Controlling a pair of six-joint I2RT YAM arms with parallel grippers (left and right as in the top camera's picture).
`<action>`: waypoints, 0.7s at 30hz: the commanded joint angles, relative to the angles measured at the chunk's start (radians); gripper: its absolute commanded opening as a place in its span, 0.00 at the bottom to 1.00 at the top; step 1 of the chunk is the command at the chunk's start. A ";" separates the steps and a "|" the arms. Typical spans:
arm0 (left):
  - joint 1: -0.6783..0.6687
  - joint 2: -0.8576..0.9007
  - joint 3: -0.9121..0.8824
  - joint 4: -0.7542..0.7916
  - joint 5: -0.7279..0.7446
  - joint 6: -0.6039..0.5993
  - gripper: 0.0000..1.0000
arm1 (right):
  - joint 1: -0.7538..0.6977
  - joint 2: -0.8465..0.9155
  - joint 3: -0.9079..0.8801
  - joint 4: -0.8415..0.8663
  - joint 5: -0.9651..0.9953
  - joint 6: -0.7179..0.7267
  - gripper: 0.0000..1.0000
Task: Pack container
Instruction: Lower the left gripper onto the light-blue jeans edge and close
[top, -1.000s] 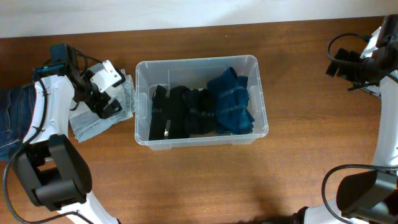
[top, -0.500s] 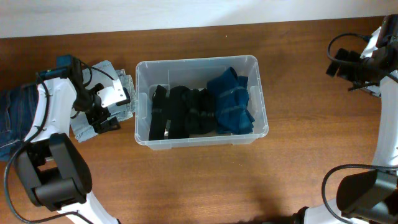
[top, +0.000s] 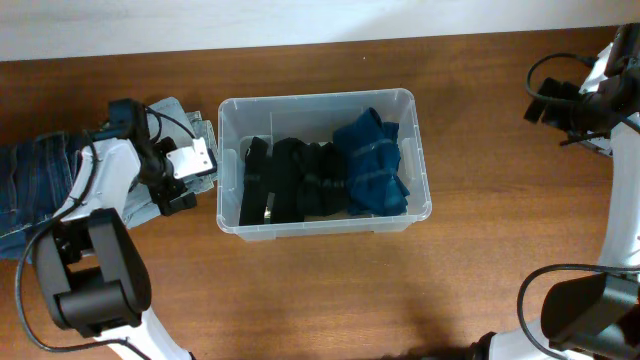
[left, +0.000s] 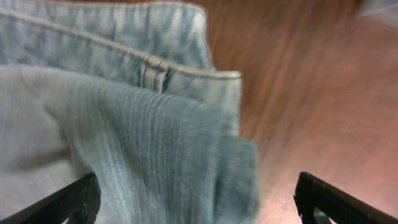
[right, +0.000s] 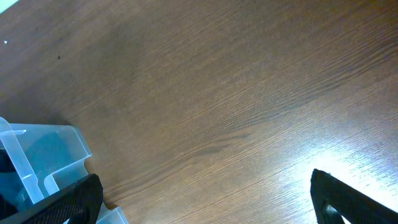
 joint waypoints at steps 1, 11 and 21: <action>-0.006 0.007 -0.047 0.044 -0.060 -0.038 1.00 | -0.003 -0.005 0.006 0.000 0.008 -0.007 0.99; -0.006 0.007 -0.126 0.133 -0.059 -0.038 1.00 | -0.003 -0.005 0.006 0.000 0.008 -0.007 0.99; -0.006 0.007 -0.126 0.134 -0.044 -0.038 1.00 | -0.003 -0.005 0.006 0.000 0.008 -0.007 0.99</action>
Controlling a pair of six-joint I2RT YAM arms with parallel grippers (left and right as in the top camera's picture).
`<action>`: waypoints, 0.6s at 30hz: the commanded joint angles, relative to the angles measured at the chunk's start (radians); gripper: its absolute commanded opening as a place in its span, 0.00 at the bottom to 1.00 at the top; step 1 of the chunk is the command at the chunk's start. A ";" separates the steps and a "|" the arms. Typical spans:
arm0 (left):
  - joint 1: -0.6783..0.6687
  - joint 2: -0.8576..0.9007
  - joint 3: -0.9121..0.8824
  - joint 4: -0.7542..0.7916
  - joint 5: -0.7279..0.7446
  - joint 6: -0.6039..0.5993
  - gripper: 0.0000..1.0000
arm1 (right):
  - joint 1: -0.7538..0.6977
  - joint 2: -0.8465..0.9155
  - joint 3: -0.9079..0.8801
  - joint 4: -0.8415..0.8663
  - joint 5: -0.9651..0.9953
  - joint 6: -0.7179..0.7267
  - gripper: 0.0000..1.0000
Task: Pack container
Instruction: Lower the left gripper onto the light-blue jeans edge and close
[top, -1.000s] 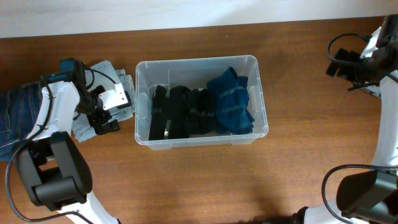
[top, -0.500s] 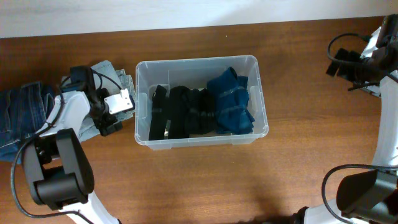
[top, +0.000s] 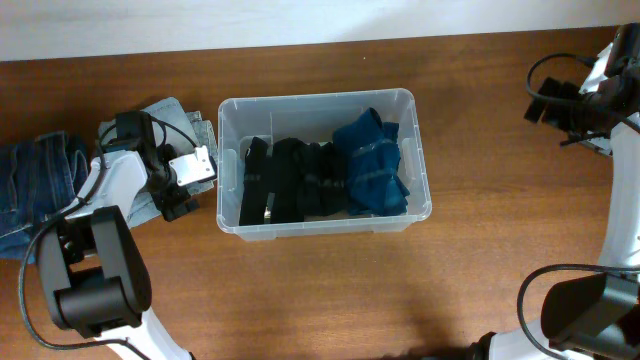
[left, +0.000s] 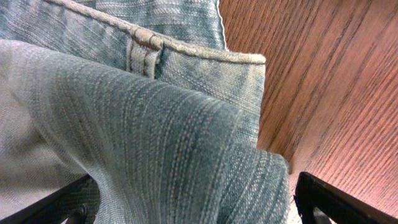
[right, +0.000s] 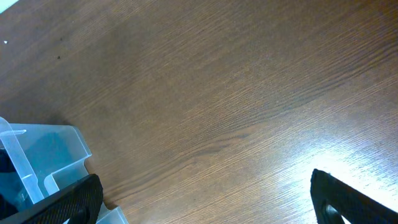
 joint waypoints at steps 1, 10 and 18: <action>-0.004 0.007 -0.024 -0.010 0.004 -0.016 1.00 | -0.003 -0.005 0.006 0.000 0.008 -0.006 0.99; -0.004 0.007 -0.024 0.024 0.016 -0.016 1.00 | -0.003 -0.005 0.006 0.000 0.008 -0.006 0.99; -0.005 0.007 -0.024 0.032 0.016 -0.016 1.00 | -0.003 -0.005 0.006 0.000 0.008 -0.006 0.99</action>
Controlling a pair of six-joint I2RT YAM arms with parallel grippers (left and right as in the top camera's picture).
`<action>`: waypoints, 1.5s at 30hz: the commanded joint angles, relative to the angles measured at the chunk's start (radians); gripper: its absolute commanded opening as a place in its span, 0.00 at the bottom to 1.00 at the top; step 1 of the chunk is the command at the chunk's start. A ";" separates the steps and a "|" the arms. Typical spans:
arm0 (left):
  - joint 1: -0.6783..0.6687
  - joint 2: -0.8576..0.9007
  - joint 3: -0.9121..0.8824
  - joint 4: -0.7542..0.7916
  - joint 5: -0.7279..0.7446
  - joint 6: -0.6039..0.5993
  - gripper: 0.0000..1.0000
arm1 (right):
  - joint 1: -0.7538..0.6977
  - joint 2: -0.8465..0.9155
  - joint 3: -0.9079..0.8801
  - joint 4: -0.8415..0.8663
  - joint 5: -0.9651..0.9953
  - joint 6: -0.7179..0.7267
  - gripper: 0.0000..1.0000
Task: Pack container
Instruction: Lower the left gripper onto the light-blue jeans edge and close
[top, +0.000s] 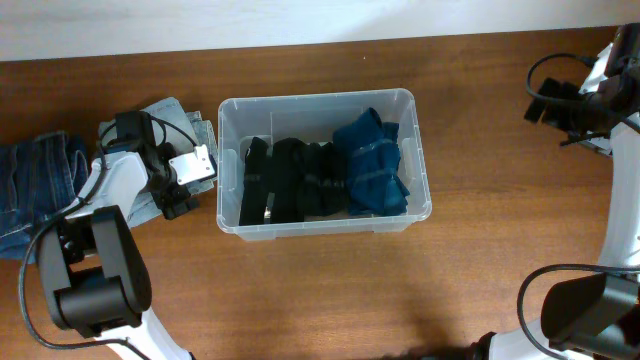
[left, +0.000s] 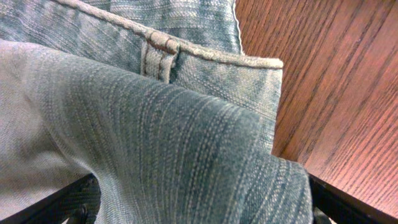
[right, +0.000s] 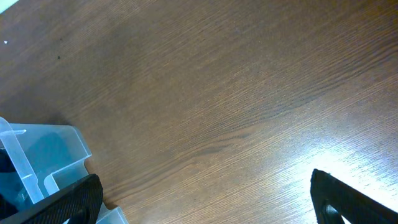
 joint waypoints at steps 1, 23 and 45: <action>-0.005 0.007 -0.015 -0.007 0.016 -0.013 1.00 | -0.003 -0.005 0.006 0.000 0.008 -0.007 0.99; -0.004 0.007 -0.016 -0.022 0.075 -0.013 1.00 | -0.003 -0.005 0.006 0.000 0.008 -0.007 0.99; -0.004 0.007 -0.016 -0.210 0.154 -0.077 1.00 | -0.003 -0.005 0.006 0.000 0.008 -0.007 0.99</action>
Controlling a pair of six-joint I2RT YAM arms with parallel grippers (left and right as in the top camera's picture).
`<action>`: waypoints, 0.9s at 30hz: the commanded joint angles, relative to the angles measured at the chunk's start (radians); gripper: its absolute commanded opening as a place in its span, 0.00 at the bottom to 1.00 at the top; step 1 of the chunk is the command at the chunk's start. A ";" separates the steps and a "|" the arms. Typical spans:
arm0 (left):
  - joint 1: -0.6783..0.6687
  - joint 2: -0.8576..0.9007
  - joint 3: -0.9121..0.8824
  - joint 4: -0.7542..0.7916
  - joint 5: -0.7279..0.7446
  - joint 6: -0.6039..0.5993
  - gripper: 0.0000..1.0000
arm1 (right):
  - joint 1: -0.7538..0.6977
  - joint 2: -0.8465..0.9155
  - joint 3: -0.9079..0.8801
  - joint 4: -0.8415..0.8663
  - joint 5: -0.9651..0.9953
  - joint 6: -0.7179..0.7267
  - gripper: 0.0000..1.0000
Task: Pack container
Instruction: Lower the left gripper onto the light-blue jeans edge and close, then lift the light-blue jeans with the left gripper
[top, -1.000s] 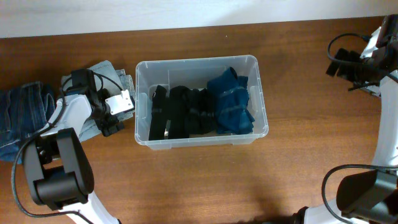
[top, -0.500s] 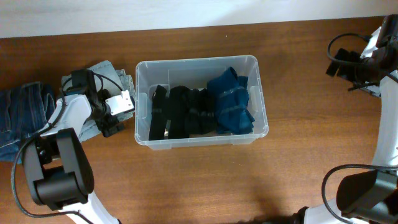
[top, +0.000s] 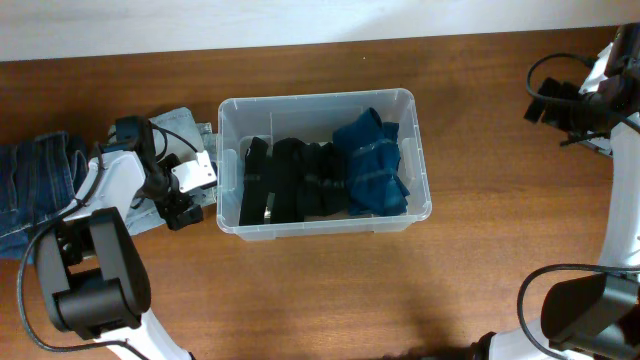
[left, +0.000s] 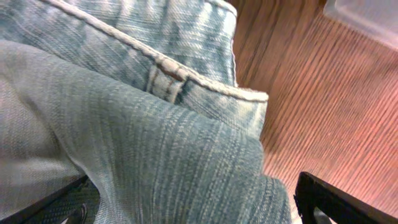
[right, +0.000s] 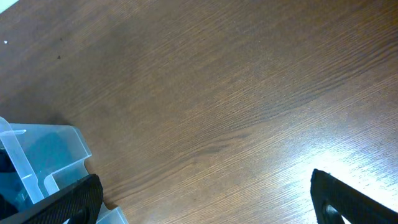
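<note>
A clear plastic container (top: 417, 150) stands mid-table, holding black clothes (top: 290, 182) and a blue garment (top: 370, 165). Folded light-blue jeans (top: 185, 122) lie just left of it. My left gripper (top: 183, 203) is low over them near the container's left wall. In the left wrist view a thick fold of the light jeans (left: 155, 143) lies between the wide-apart fingers of the left gripper (left: 196, 208). My right gripper (top: 546, 100) hangs open at the far right, with only bare table between the fingers of the right gripper (right: 202, 205).
Darker blue jeans (top: 30, 185) lie at the table's left edge, partly under my left arm. A corner of the container (right: 43, 158) shows at the lower left of the right wrist view. Cables hang off both arms.
My left gripper has shifted a little toward the table's front and the container, whose corner now shows at the wrist view's top right. Its fingers stay wide apart around the jeans fold. The right arm is unchanged.
My left gripper was open over the edge of the light jeans. It then stood closer, with the fold between its fingers, and by now it sits slightly nearer the front beside the container. The right gripper stayed open and still throughout.
</note>
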 joint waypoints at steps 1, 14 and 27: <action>-0.007 0.013 -0.026 -0.032 0.063 -0.046 1.00 | -0.003 -0.005 0.006 -0.001 0.008 -0.007 0.99; -0.007 0.013 -0.026 0.170 -0.153 -0.047 1.00 | -0.003 -0.005 0.007 0.000 0.008 -0.007 0.99; -0.005 0.014 -0.026 0.550 -0.283 -0.449 1.00 | -0.003 -0.005 0.006 -0.001 0.008 -0.007 0.99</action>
